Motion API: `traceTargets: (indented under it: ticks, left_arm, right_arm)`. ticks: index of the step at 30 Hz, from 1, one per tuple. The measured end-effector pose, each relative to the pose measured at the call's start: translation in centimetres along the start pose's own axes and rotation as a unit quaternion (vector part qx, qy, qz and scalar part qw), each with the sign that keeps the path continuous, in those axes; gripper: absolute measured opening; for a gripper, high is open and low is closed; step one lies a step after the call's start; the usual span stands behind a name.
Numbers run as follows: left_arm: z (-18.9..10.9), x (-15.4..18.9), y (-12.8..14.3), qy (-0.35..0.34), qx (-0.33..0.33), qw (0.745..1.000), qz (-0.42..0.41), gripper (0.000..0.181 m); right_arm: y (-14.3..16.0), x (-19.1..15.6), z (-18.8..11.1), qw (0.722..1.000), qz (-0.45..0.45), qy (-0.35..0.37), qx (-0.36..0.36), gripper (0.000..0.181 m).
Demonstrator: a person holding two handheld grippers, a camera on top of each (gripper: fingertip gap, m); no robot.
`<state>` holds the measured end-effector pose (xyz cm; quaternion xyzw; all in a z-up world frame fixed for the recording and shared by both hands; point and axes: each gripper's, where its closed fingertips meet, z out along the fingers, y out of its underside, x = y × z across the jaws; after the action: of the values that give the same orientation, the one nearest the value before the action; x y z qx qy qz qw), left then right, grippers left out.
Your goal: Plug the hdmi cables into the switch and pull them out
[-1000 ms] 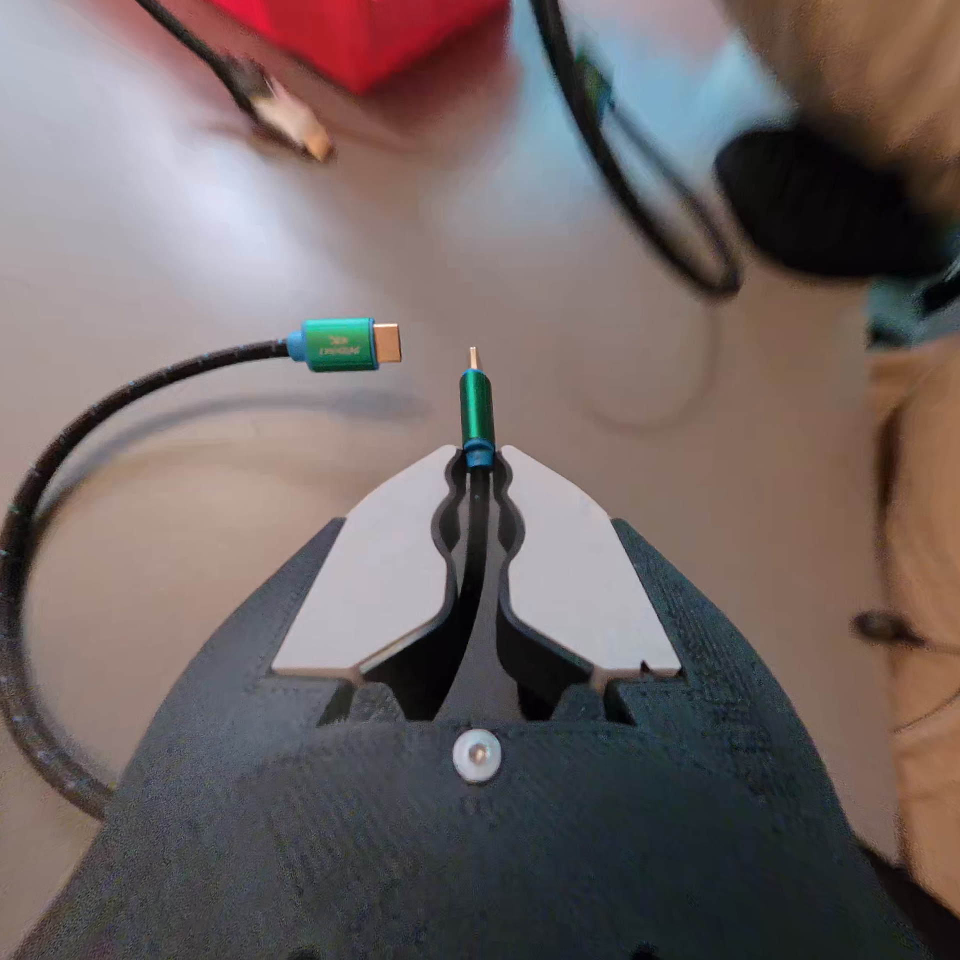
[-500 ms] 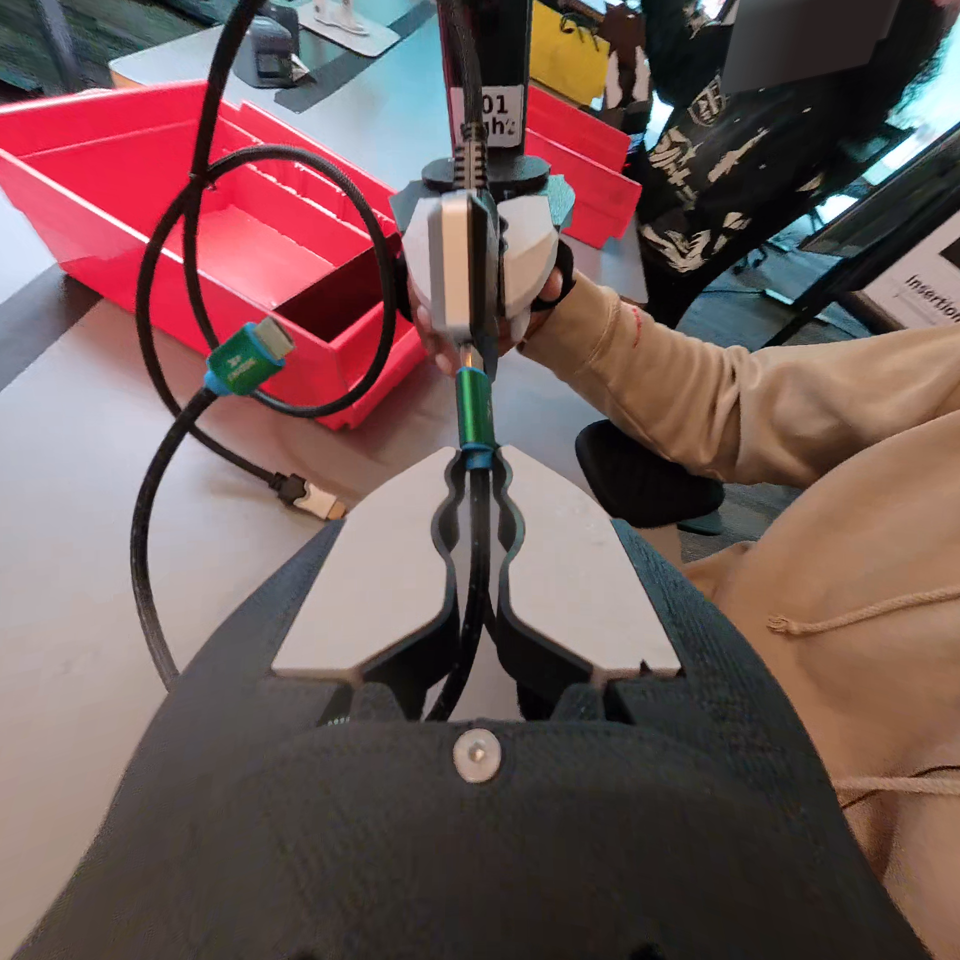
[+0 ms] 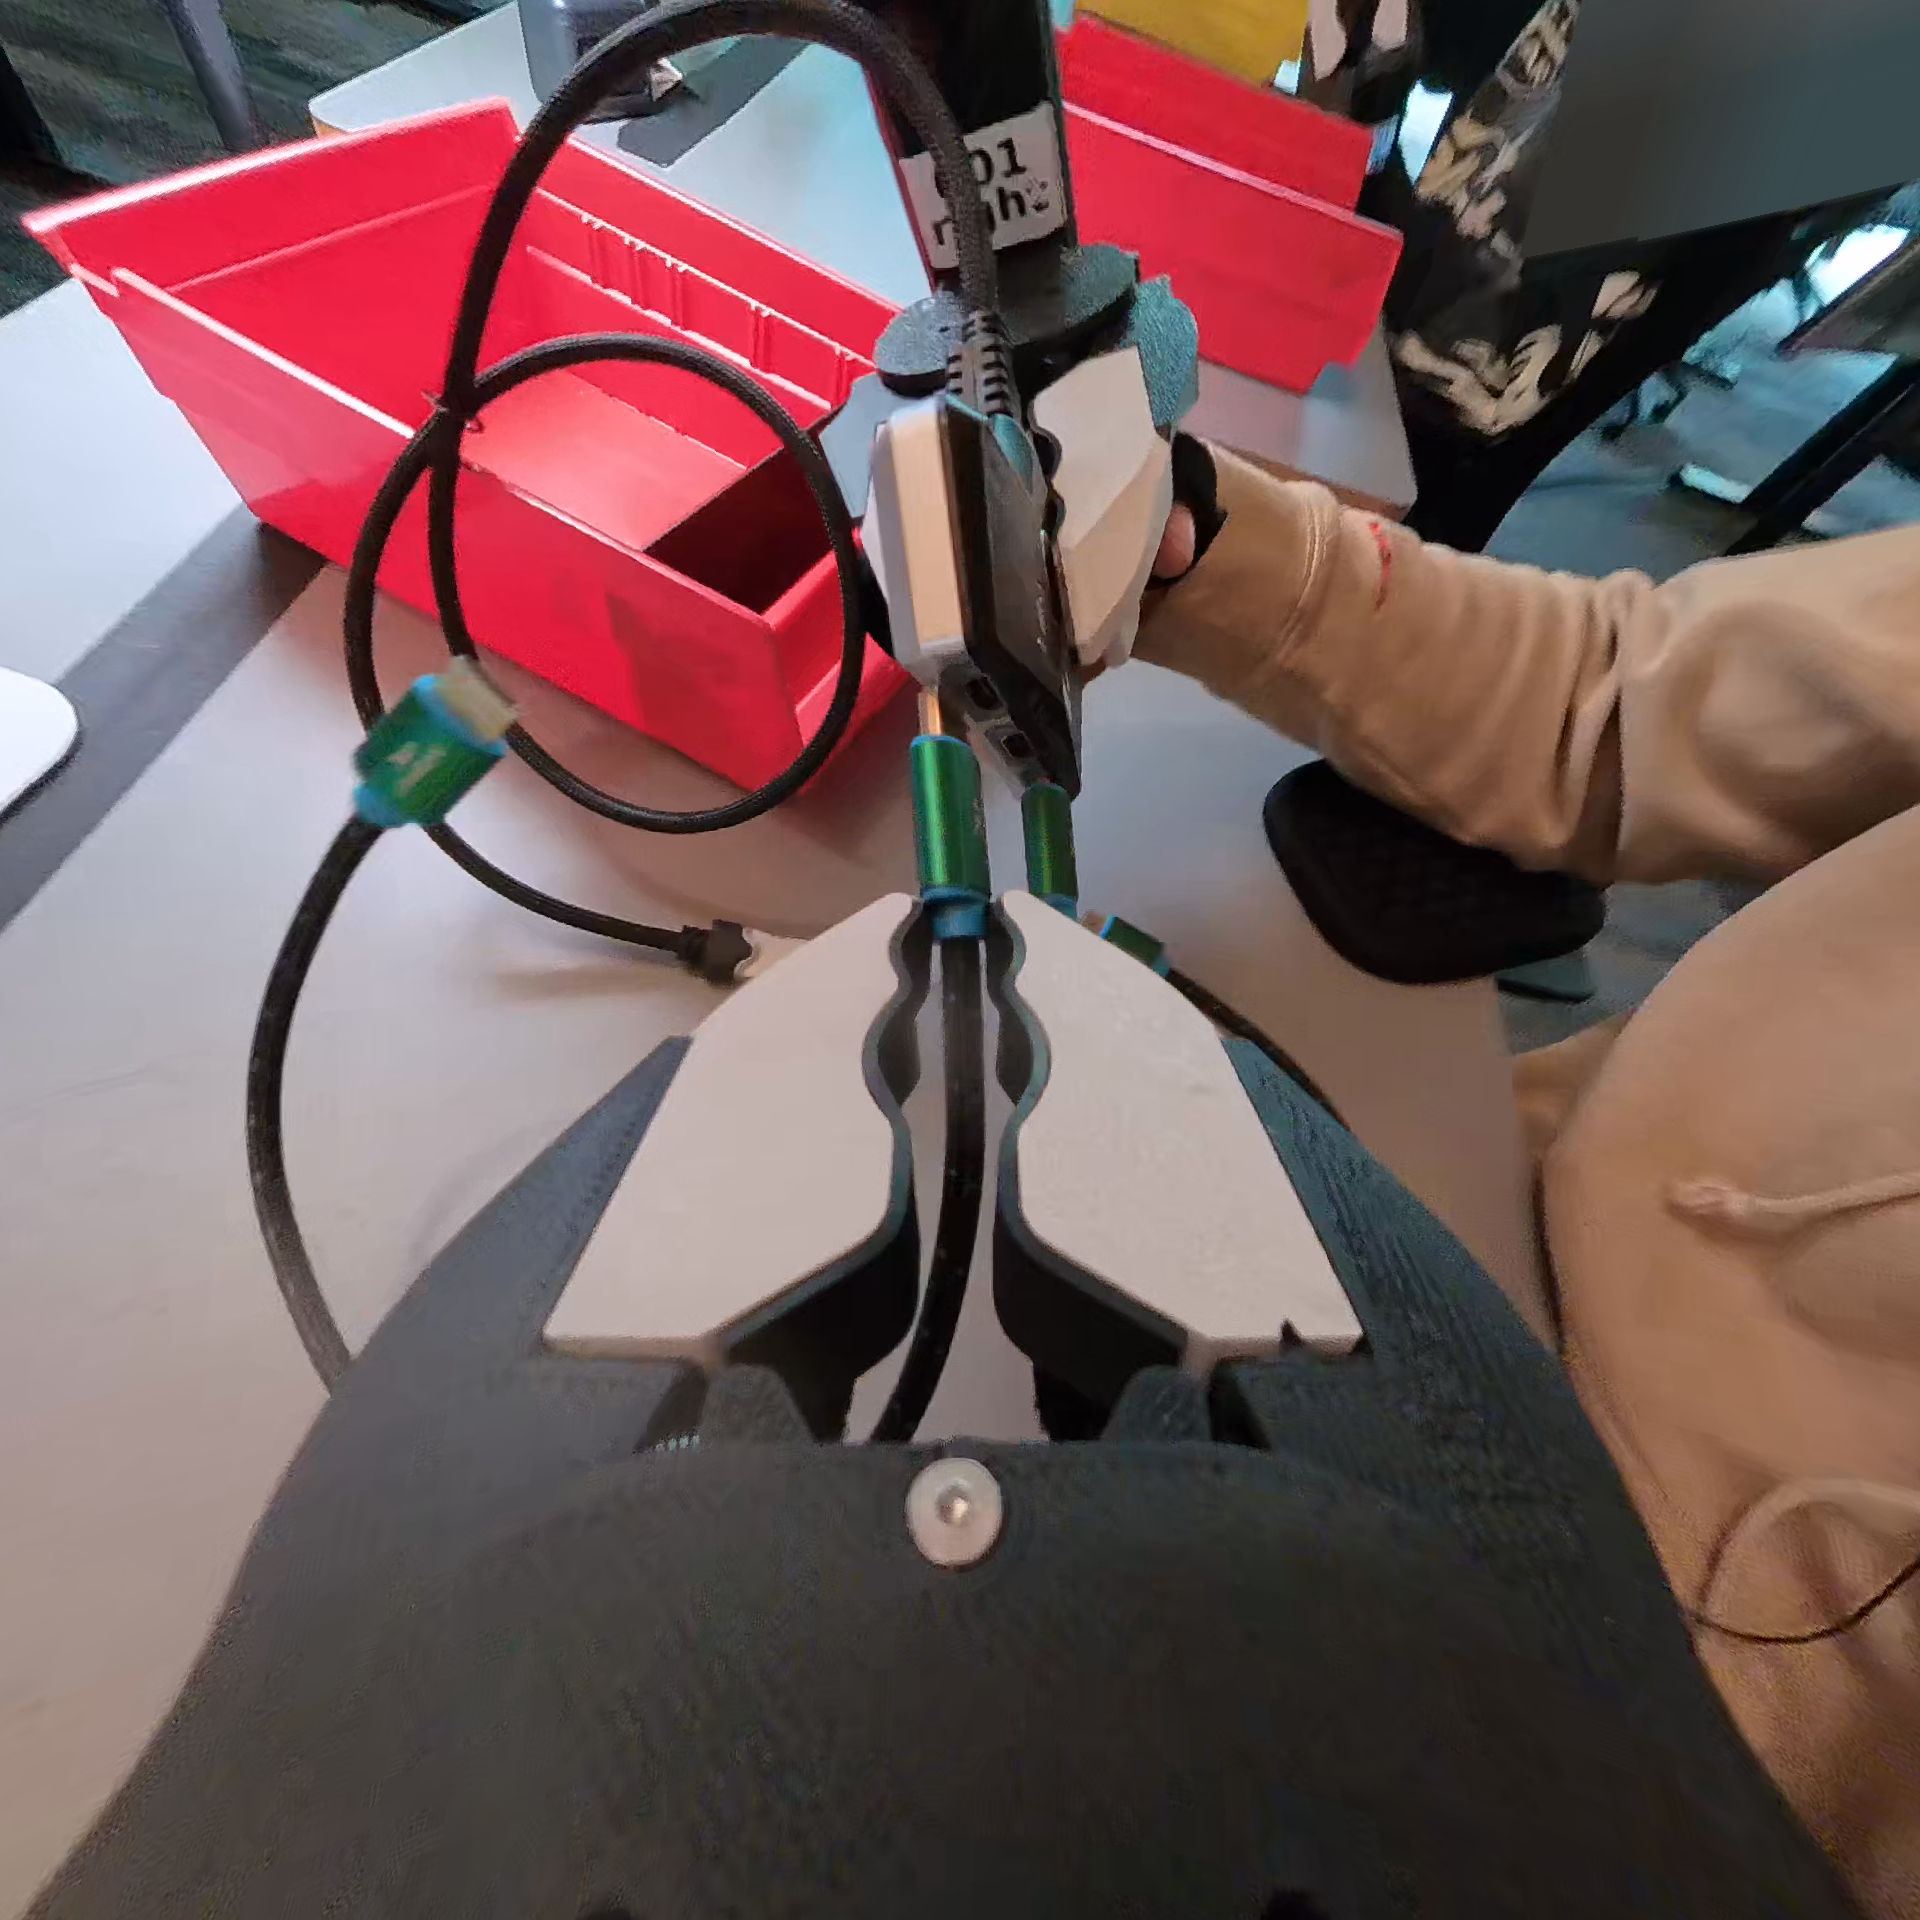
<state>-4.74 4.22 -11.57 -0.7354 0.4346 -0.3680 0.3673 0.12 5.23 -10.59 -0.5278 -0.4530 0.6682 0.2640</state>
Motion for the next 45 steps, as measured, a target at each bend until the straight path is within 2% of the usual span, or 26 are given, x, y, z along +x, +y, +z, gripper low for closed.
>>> traceTargets:
  ticks: [10, 20, 26, 31, 34, 39, 45]
  left_arm:
    - [-0.8, 0.4, -0.3, -0.011, 0.003, 1.0, 0.029, 0.01]
    - [-0.4, 0.1, 0.2, -0.01, -0.005, 1.0, 0.018, 0.01]
    - [-0.1, 0.0, 0.7, -0.001, -0.015, 1.0, -0.008, 0.01]
    - [-0.5, 0.9, 0.7, 0.069, 0.005, 0.996, -0.047, 0.01]
    - [-0.2, 0.5, 1.9, 0.066, -0.021, 0.997, -0.041, 0.01]
    - [0.3, 0.1, 2.5, 0.062, -0.033, 0.996, -0.046, 0.01]
    - [0.9, 0.7, 2.8, 0.079, -0.04, 0.995, -0.036, 0.01]
  right_arm:
    - [0.1, 0.3, 0.2, 1.0, 0.023, -0.008, 0.009, 0.021]
    - [-0.1, 0.6, 0.3, 0.999, 0.031, -0.007, 0.024, 0.021]
    - [0.6, 0.8, 0.6, 1.0, 0.024, 0.0, 0.002, 0.021]
    - [2.2, 0.2, 1.1, 0.998, -0.004, 0.015, -0.064, 0.021]
    - [2.8, 0.8, 1.3, 0.996, -0.003, 0.03, -0.08, 0.021]
    - [-0.4, 1.6, 1.2, 0.998, 0.002, 0.056, 0.019, 0.026]
    - [0.0, 1.4, 1.2, 0.999, 0.002, 0.051, 0.009, 0.021]
